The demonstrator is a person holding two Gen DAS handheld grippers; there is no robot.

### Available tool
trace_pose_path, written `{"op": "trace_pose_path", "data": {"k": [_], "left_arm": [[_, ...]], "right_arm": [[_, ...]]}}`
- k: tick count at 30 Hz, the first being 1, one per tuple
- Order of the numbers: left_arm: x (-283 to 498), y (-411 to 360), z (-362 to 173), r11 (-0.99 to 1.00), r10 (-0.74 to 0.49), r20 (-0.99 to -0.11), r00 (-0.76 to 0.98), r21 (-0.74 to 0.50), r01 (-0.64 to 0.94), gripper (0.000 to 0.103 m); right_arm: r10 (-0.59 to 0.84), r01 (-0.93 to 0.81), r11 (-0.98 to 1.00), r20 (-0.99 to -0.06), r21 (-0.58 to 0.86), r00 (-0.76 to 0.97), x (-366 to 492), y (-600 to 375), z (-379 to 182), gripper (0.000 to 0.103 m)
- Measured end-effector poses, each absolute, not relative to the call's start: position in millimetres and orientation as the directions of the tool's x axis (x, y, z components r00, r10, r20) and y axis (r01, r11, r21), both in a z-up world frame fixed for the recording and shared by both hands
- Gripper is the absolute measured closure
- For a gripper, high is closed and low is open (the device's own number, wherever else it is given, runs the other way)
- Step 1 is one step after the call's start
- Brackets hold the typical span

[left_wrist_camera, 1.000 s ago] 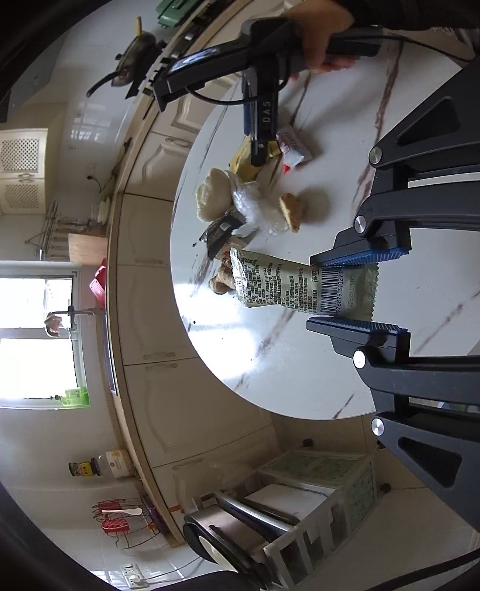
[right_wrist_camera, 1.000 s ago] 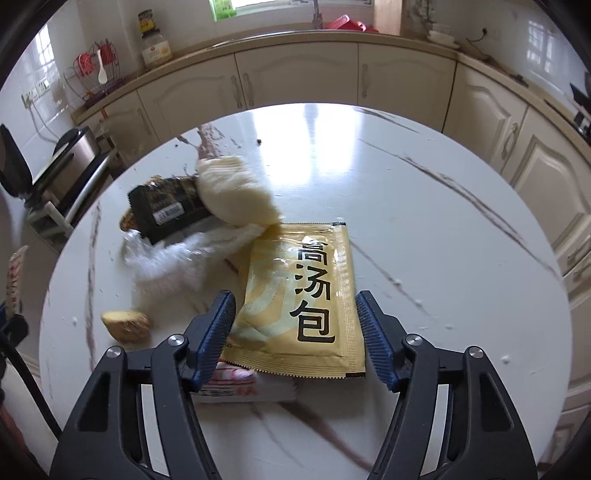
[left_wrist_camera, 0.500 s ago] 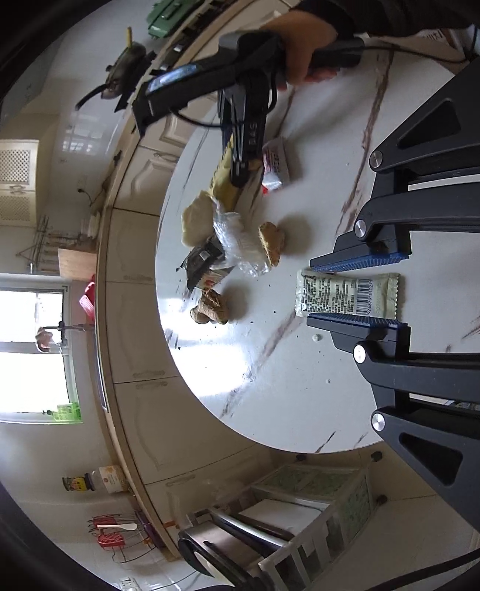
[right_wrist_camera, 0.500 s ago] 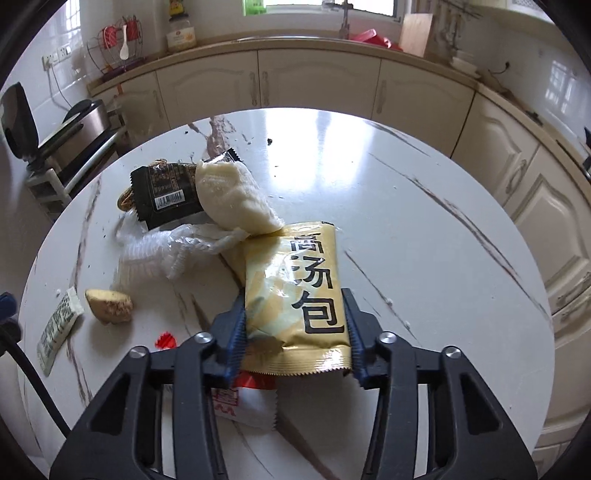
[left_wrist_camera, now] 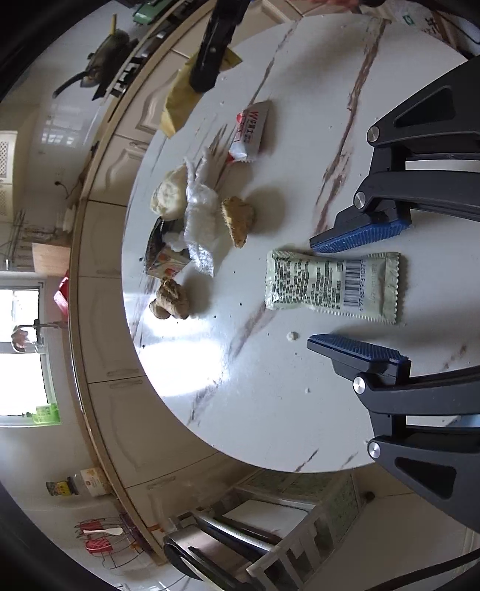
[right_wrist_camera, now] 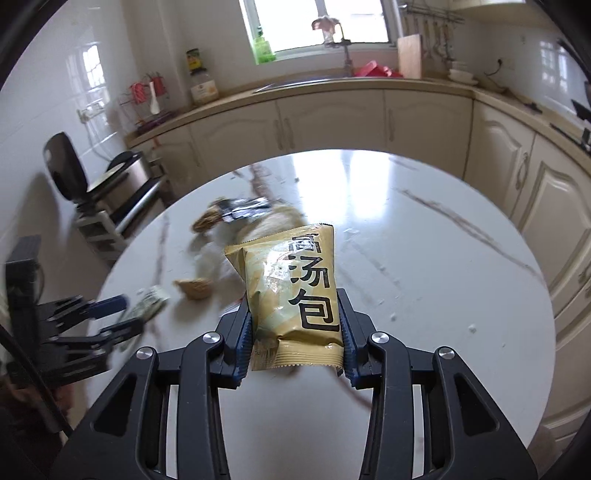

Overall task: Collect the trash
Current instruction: 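Carry granola wrapper and yellow packet to the blue wastebasket and open both grippers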

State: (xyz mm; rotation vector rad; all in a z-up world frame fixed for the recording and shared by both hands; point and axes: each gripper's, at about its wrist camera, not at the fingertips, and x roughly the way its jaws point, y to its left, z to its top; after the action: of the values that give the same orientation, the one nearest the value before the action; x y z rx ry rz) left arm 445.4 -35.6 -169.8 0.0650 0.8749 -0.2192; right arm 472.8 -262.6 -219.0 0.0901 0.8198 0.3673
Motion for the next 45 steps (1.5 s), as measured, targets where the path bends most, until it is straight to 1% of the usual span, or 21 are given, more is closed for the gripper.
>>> {"op": "trace_pose_path", "data": {"k": [1, 2, 3, 4, 6, 8, 15, 21, 25, 30, 33, 36, 42, 45], "left_arm": [[447.5, -35.8, -169.2, 0.975, -0.171, -0.767, 0.618, -0.04, 0.22, 0.078], [448.9, -36.5, -168.8, 0.973, -0.18, -0.767, 0.615, -0.048, 0.224, 0.084], [450.3, -37.3, -168.8, 0.973, -0.18, -0.768, 0.615, -0.048, 0.224, 0.086], [450.6, -38.1, -170.3, 0.973, -0.181, -0.766, 0.617, -0.046, 0.227, 0.093], [449.8, -36.3, -168.9, 0.973, -0.197, -0.753, 0.627, -0.07, 0.222, 0.097], [445.9, -32.6, -168.0, 0.97, -0.224, -0.743, 0.631, -0.106, 0.219, 0.097], [412.4, -12.3, -148.4, 0.967, -0.251, -0.69, 0.679, -0.149, 0.206, 0.098], [367.3, 42.4, -131.8, 0.974, -0.223, -0.644, 0.732, -0.172, 0.146, 0.097], [336.6, 95.6, -134.7, 0.983, -0.164, -0.641, 0.75, -0.171, 0.068, 0.097], [299.6, 179.0, -155.1, 0.985, -0.06, -0.672, 0.738, -0.159, -0.065, 0.097], [281.1, 228.1, -179.8, 0.974, -0.012, -0.713, 0.701, -0.168, -0.153, 0.097], [268.5, 269.5, -214.0, 0.956, 0.027, -0.771, 0.636, -0.166, -0.241, 0.097], [273.0, 317.0, -272.6, 0.922, 0.001, -0.841, 0.541, -0.209, -0.327, 0.097], [288.2, 322.5, -294.7, 0.915, -0.022, -0.863, 0.504, -0.221, -0.338, 0.096]], "right_arm": [[0.365, -0.296, 0.928, -0.694, 0.225, 0.62, 469.2, -260.0, -216.6, 0.066], [0.37, -0.3, 0.927, -0.69, 0.227, 0.621, 466.6, -257.9, -214.8, 0.066], [0.376, -0.304, 0.924, -0.685, 0.23, 0.624, 464.6, -256.3, -213.3, 0.066], [0.382, -0.311, 0.921, -0.684, 0.232, 0.621, 462.0, -252.8, -211.9, 0.066], [0.39, -0.32, 0.918, -0.678, 0.234, 0.623, 459.8, -249.9, -209.9, 0.066], [0.401, -0.332, 0.913, -0.674, 0.237, 0.62, 456.1, -244.2, -207.6, 0.066], [0.427, -0.375, 0.898, -0.669, 0.231, 0.609, 442.8, -204.7, -199.2, 0.066], [0.471, -0.454, 0.865, -0.654, 0.212, 0.592, 425.2, -136.2, -188.9, 0.066], [0.519, -0.522, 0.826, -0.649, 0.213, 0.556, 413.2, -68.7, -189.4, 0.065], [0.582, -0.605, 0.761, -0.66, 0.235, 0.475, 399.0, 14.8, -204.3, 0.065], [0.603, -0.65, 0.722, -0.678, 0.239, 0.42, 389.2, 61.9, -220.8, 0.065], [0.599, -0.684, 0.691, -0.715, 0.234, 0.36, 383.4, 106.6, -246.4, 0.065], [0.548, -0.717, 0.663, -0.793, 0.216, 0.267, 378.7, 169.6, -308.7, 0.065], [0.518, -0.711, 0.668, -0.824, 0.22, 0.232, 385.1, 185.6, -337.9, 0.065]]}}
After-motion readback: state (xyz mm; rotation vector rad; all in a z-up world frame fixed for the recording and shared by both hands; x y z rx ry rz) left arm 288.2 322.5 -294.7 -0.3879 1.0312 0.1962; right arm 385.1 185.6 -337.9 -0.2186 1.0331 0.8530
